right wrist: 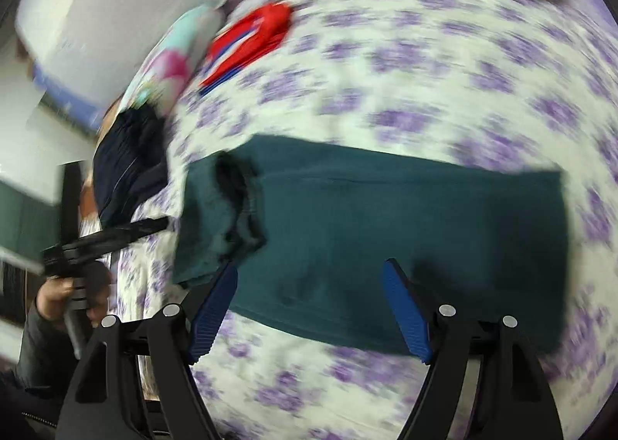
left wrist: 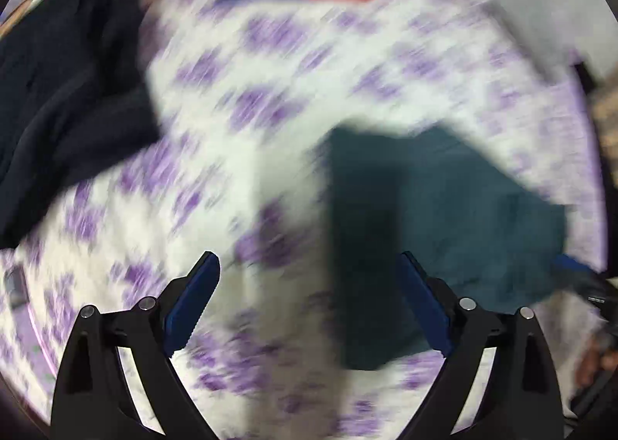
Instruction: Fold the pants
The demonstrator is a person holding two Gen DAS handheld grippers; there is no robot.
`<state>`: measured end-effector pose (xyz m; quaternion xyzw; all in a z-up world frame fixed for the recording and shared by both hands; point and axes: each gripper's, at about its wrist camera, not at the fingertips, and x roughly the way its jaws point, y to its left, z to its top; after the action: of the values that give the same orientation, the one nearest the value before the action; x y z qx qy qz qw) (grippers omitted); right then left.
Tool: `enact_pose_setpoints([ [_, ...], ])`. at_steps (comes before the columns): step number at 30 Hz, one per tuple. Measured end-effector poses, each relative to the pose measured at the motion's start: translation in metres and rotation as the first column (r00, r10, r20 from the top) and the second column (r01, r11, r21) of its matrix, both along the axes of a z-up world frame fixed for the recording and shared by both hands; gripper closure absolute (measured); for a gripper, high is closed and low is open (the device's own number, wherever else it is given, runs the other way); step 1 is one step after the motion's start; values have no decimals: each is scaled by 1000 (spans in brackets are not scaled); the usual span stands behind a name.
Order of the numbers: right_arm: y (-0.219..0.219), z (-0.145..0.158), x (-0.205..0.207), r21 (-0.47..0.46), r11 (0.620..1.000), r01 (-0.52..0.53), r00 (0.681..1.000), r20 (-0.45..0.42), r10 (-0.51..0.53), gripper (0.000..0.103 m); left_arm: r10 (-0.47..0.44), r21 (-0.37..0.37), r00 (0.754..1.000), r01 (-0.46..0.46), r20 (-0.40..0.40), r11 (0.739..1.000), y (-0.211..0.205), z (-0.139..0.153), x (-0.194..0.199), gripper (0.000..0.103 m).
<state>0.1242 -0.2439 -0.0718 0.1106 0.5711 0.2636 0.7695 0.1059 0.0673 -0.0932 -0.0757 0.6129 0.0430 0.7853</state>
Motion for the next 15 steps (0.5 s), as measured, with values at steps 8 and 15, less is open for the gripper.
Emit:
enact_pose_setpoints([
  [8, 89, -20, 24, 6, 977, -212, 977, -16, 212, 25, -26, -23, 998, 25, -54, 999, -3, -33, -5, 11],
  [15, 125, -48, 31, -140, 951, -277, 960, -74, 269, 70, -35, -60, 999, 33, -30, 998, 4, -37, -2, 7],
])
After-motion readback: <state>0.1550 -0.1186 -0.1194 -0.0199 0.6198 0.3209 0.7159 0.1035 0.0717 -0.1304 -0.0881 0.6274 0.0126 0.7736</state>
